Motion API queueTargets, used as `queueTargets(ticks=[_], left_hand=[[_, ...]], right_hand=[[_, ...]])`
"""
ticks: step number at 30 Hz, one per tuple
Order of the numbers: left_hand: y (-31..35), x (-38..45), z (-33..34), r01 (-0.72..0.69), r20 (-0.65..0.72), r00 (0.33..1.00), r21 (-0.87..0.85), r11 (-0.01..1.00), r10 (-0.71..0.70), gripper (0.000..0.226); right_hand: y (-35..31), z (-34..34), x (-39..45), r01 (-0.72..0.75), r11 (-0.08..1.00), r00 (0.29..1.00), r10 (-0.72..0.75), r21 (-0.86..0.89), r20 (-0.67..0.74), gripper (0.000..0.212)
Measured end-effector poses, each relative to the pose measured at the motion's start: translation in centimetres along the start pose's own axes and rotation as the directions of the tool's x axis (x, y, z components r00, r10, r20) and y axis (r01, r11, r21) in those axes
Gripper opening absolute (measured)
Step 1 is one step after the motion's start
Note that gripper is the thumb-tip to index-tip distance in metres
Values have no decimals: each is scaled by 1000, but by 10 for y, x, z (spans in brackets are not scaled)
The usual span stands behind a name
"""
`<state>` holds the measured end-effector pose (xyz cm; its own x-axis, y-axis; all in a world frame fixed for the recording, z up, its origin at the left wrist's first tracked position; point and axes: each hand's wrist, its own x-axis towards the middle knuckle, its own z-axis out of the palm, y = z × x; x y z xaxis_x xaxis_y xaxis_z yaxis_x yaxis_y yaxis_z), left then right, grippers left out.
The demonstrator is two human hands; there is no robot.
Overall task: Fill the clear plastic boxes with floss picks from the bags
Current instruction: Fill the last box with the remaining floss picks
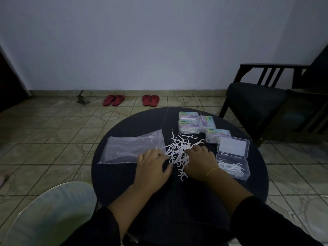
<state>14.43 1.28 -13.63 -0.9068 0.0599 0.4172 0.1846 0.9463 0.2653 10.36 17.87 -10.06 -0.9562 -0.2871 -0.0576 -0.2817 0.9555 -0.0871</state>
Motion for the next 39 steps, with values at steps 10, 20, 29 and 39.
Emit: queueTargets(ticks=[10,20,29,39], left_hand=[[27,-16,21,127,113,986,-13,992,-125,45],[21,-18,28,89,27,996,-143,986,-86,24],[24,-20,26,50,-9,999,-143,988,-52,27],[31,-15,25,22,-49,998,-230,973,-34,31]], right_hand=[[12,12,-9,88,979,993,-101,-183,-67,41],[23,15,-15,148,942,964,-205,-301,-167,29],[32,20,-27,182,944,854,-290,-275,-431,22],[55,-4,-29,119,875,931,67,470,-359,18]])
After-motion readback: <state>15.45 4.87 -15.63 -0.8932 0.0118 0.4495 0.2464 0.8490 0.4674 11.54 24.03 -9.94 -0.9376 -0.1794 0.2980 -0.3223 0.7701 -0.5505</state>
